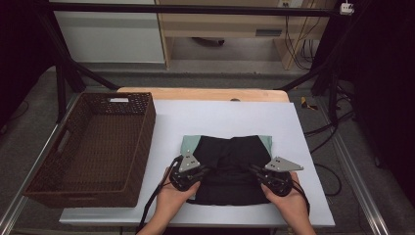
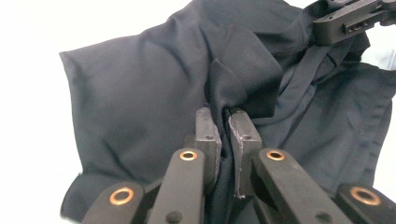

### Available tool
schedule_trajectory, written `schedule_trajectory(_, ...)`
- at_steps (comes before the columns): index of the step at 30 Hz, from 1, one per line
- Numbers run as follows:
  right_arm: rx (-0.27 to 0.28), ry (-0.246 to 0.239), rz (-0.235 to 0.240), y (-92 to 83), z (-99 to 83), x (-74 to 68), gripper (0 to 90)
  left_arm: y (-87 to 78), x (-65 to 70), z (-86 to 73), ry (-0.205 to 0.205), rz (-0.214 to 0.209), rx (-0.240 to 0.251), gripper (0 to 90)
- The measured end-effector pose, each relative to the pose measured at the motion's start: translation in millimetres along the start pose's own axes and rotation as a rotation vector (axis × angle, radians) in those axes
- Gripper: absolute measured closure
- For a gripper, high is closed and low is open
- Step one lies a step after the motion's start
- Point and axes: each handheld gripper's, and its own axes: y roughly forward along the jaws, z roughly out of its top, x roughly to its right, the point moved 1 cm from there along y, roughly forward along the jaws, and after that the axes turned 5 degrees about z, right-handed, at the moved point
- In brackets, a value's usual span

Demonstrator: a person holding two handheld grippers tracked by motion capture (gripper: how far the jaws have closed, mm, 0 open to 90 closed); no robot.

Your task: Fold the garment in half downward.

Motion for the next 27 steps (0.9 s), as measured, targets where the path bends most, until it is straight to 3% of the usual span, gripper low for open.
schedule_trajectory(7,-0.022,0.021,0.013,-5.9,-6.0,3.0,85.5,-2.6,-3.0,-10.3,-0.030,-0.026,-0.052,84.9)
schedule_trajectory(12,-0.047,0.033,0.031,-6.7,-9.6,2.7,85.6,-1.1,-0.7,-16.5,-0.030,-0.042,-0.090,84.9)
schedule_trajectory(15,-0.065,0.028,0.043,-6.3,-12.0,1.0,85.5,-0.9,3.0,-23.0,-0.023,-0.058,-0.122,84.8)
schedule_trajectory(27,-0.132,-0.004,0.071,-8.8,-24.1,-6.8,85.4,0.2,13.6,-28.6,0.023,-0.068,-0.154,83.9)
